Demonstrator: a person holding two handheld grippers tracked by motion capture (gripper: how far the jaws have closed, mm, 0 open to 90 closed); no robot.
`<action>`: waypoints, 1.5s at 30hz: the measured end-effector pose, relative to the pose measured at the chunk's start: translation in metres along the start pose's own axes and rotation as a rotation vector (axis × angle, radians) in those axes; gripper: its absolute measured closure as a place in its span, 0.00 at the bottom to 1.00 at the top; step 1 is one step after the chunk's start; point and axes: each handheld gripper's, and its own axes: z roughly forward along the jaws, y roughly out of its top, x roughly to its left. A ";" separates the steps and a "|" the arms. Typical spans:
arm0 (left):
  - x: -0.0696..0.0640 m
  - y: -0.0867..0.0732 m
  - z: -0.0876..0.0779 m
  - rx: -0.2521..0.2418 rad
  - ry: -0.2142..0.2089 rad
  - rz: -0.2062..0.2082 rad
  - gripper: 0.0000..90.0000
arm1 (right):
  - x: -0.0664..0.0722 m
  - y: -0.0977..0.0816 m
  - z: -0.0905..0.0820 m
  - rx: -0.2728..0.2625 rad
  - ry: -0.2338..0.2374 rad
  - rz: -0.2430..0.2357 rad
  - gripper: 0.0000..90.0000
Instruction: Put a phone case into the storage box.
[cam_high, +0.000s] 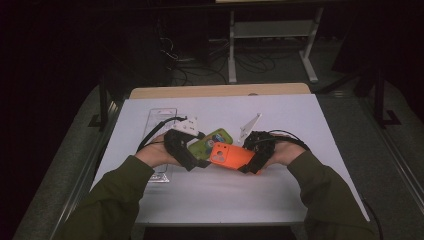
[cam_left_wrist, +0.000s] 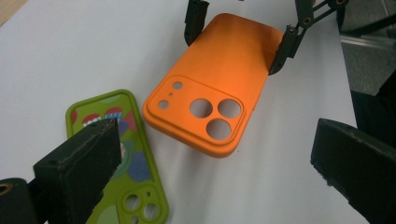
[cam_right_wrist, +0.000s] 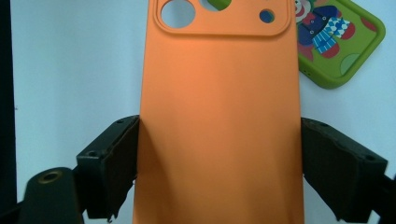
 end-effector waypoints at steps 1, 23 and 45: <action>0.000 0.003 0.002 0.005 -0.007 0.006 0.02 | 0.000 0.000 0.000 0.000 0.001 -0.001 0.17; -0.007 0.027 0.040 0.132 -0.103 0.137 0.02 | 0.013 0.006 -0.004 0.016 0.043 -0.116 0.17; -0.017 0.025 0.067 0.228 -0.166 0.200 0.02 | 0.021 0.012 -0.006 -0.004 0.076 -0.152 0.17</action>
